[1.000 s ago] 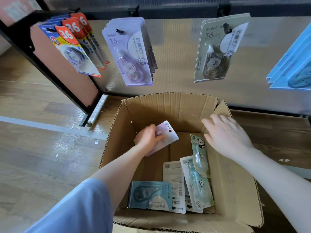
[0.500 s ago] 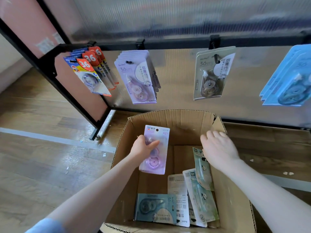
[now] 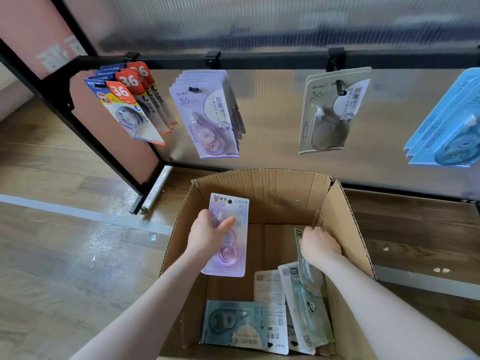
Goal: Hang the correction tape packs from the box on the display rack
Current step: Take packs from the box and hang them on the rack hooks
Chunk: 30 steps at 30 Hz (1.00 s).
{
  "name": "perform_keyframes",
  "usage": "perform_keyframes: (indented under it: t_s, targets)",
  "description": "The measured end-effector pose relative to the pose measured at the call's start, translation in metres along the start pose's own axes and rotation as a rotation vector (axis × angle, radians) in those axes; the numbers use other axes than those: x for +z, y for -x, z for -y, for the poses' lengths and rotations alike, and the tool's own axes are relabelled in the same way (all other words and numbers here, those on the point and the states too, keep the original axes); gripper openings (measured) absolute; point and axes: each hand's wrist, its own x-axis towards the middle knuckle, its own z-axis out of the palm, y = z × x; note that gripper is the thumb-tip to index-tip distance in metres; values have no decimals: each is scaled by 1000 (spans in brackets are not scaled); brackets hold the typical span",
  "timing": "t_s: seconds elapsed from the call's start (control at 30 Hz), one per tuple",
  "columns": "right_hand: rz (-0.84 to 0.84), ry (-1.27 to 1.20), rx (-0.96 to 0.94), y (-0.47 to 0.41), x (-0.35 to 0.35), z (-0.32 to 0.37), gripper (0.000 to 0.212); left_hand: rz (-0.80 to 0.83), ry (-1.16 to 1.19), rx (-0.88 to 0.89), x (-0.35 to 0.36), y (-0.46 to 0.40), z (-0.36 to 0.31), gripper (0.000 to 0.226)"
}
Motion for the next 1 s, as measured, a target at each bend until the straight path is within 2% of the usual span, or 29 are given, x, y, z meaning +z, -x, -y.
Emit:
perform_keyframes:
  t_s: [0.13,0.37,0.6,0.87,1.0]
  targets:
    - [117,-89,76,-2,2,2,33,5,-29,-9,2,-5,8,35]
    - [111,-235,133,-5,6,16,34,28,-34,-13,1,-16,17,31]
    - [-116,-571,209,-4,18,26,45,65,42,-41,-3,-24,26,32]
    - [43,-657,275,-10,14,29,70,78,35,-50,1,-31,34,33]
    - [198,-709,339,-11,13,26,76,84,20,-42,3,-33,37,34]
